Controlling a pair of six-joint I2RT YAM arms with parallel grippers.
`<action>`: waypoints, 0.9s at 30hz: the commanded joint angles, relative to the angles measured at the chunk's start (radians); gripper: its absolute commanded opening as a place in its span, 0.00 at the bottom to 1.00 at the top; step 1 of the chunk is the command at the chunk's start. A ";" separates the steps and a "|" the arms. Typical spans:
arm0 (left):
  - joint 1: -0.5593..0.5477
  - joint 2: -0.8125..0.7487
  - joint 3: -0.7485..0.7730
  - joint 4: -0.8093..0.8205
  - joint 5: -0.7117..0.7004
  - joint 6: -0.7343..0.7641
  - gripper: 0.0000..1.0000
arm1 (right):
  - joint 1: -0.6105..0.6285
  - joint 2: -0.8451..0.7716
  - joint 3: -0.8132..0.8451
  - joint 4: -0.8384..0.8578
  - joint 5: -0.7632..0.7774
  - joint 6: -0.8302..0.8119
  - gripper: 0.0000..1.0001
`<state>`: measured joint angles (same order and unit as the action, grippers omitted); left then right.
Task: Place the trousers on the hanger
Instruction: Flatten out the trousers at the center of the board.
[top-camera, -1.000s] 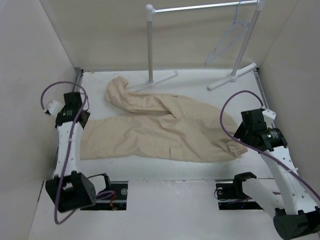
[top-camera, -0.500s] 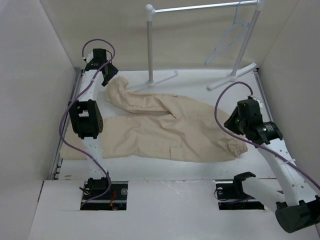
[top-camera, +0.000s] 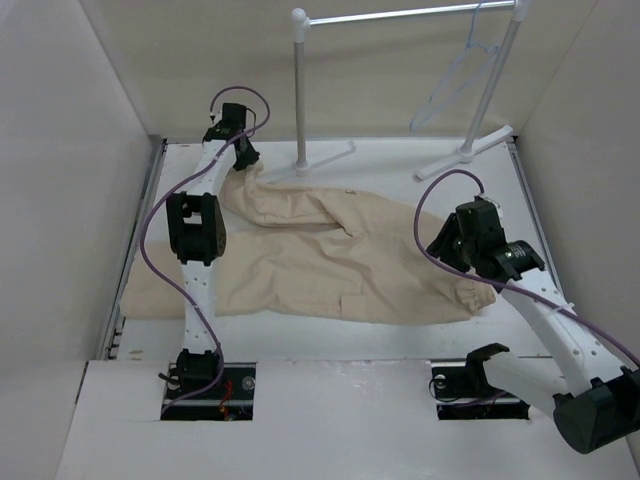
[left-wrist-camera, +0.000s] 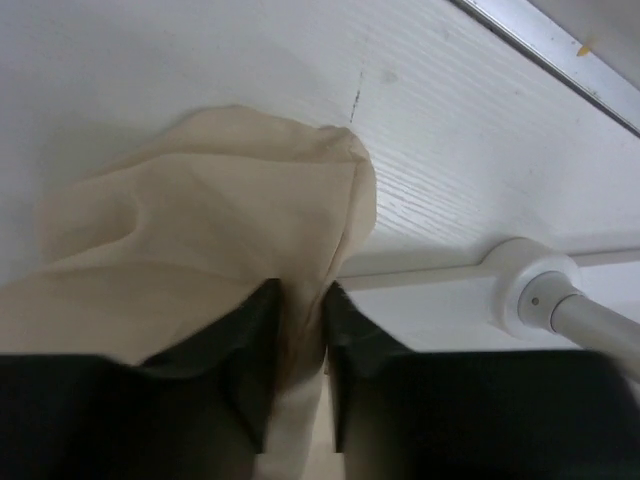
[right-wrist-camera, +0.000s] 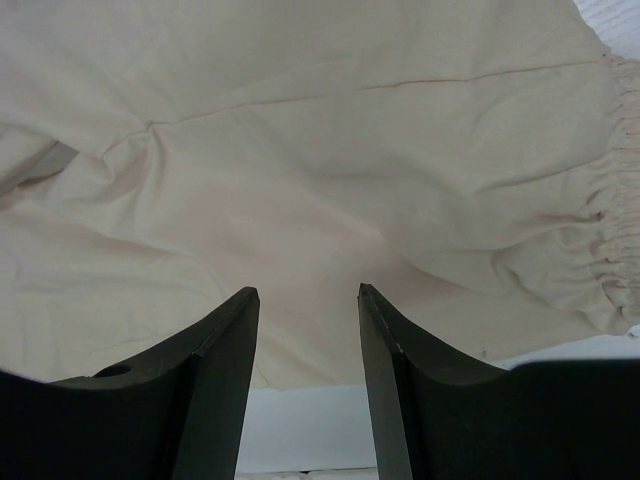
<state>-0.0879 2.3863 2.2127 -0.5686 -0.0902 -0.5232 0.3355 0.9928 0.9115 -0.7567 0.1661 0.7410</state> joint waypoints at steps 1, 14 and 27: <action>-0.016 -0.045 0.015 -0.002 -0.075 0.035 0.14 | 0.012 0.003 -0.003 0.080 -0.017 -0.003 0.50; -0.002 -0.632 -0.343 0.168 -0.354 0.011 0.08 | 0.004 0.055 -0.094 0.195 -0.049 -0.006 0.58; 0.360 -1.007 -1.231 0.259 -0.252 -0.459 0.46 | 0.032 0.069 -0.083 0.214 -0.086 -0.018 0.70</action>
<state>0.2470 1.4296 1.0161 -0.3172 -0.4244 -0.8768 0.3588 1.0809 0.8139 -0.5922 0.0895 0.7364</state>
